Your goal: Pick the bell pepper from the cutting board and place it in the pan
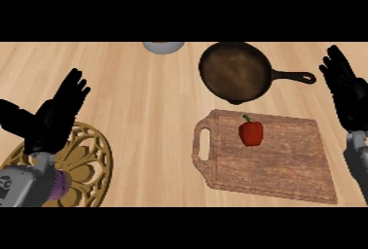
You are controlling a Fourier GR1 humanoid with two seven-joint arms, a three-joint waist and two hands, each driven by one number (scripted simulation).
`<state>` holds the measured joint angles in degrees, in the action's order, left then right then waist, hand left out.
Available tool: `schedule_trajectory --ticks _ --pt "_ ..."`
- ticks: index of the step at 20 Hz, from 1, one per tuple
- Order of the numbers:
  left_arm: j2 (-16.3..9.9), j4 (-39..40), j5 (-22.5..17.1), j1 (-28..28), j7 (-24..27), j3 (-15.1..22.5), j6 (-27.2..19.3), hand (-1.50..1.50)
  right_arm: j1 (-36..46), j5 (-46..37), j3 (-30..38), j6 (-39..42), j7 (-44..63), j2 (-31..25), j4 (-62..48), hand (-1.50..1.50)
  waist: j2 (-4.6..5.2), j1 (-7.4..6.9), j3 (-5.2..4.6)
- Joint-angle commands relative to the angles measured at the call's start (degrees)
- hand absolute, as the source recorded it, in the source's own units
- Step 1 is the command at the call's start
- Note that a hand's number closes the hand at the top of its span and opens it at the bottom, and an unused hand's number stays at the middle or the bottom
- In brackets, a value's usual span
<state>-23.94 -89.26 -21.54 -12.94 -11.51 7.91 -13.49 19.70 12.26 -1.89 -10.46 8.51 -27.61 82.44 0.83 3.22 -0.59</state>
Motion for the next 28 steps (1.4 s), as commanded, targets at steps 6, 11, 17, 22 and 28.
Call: schedule_trajectory --ticks 6,11,17,22,28 --pt "-4.77 -0.53 10.69 -0.03 3.43 7.17 5.4 0.0 3.35 -1.5 3.28 -4.03 11.64 -0.23 -17.07 -1.5 -0.25 -5.04 0.64" --pt "-2.83 -1.14 8.83 0.97 0.95 8.11 5.53 0.0 -3.71 -24.54 -6.6 -22.36 12.43 -0.4 -17.99 1.5 -0.7 -4.21 0.6" --pt "-1.62 -0.58 11.28 3.72 3.07 6.38 7.06 0.0 -10.03 -29.76 -13.94 -19.55 22.49 3.49 -5.65 -1.5 -1.01 -3.08 0.52" --pt "-0.6 0.19 11.46 1.55 1.79 7.14 6.98 0.0 -2.71 -32.24 -17.27 -3.28 36.56 -6.33 -6.25 -1.5 -0.99 -3.41 0.43" --pt "-0.21 -1.75 11.38 2.49 1.78 7.58 7.69 0.0 7.13 -22.95 -18.09 19.23 47.65 -8.48 -9.31 -1.5 -0.59 -5.25 0.47"
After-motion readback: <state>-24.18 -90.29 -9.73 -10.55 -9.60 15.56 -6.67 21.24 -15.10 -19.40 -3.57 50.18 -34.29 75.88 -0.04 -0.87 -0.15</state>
